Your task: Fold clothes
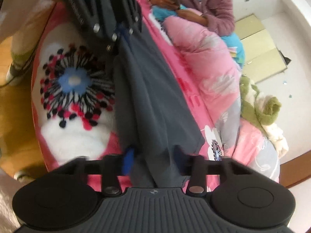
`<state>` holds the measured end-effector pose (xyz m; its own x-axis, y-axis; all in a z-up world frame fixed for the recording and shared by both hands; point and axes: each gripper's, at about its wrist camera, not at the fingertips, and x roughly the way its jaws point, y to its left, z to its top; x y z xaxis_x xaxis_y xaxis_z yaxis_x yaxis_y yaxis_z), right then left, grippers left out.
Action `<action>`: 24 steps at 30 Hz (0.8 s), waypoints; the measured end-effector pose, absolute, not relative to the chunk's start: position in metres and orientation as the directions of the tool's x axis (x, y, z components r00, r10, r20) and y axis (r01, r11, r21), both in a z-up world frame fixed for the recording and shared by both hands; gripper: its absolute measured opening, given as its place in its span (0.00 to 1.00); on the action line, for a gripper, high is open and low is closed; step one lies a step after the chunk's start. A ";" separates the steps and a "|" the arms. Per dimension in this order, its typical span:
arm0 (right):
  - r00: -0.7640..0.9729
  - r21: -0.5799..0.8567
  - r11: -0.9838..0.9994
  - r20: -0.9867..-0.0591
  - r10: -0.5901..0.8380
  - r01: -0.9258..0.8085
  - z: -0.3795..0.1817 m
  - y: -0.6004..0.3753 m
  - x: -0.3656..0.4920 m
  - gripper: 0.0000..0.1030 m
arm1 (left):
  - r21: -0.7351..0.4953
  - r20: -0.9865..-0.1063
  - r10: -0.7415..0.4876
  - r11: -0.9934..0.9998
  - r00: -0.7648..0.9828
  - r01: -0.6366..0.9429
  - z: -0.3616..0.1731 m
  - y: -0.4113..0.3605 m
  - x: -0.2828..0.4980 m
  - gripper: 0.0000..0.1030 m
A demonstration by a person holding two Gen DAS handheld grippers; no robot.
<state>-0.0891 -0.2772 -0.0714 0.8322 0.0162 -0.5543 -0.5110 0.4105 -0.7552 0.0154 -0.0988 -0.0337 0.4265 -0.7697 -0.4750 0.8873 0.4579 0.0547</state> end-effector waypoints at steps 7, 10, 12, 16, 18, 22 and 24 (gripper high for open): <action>0.734 -0.584 0.498 -0.657 0.173 -0.641 -0.045 -0.308 -0.064 0.08 | -0.272 -0.532 -0.795 0.486 0.291 0.830 -0.041 -0.090 0.066 0.09; 0.621 -0.400 0.556 -0.728 0.290 -0.729 -0.031 -0.328 -0.039 0.08 | -0.452 -0.531 -0.818 0.494 0.221 0.743 -0.046 -0.082 0.093 0.09; 0.520 -0.241 0.587 -0.770 0.369 -0.773 -0.024 -0.344 -0.016 0.08 | -0.572 -0.522 -0.837 0.487 0.165 0.660 -0.053 -0.076 0.112 0.09; 0.344 0.043 0.616 -0.798 0.496 -0.787 -0.024 -0.376 0.031 0.08 | -0.718 -0.502 -0.860 0.473 0.091 0.511 -0.071 -0.069 0.138 0.09; 0.267 0.176 0.619 -0.788 0.554 -0.766 -0.027 -0.391 0.053 0.08 | -0.753 -0.494 -0.867 0.469 0.075 0.462 -0.079 -0.067 0.146 0.09; 0.261 0.349 0.682 -0.737 0.623 -0.642 -0.037 -0.422 0.080 0.20 | -0.800 -0.471 -0.881 0.452 0.053 0.395 -0.089 -0.066 0.153 0.09; 0.297 0.397 0.712 -0.710 0.638 -0.579 -0.040 -0.437 0.086 0.38 | -0.805 -0.469 -0.882 0.450 0.050 0.387 -0.091 -0.066 0.155 0.09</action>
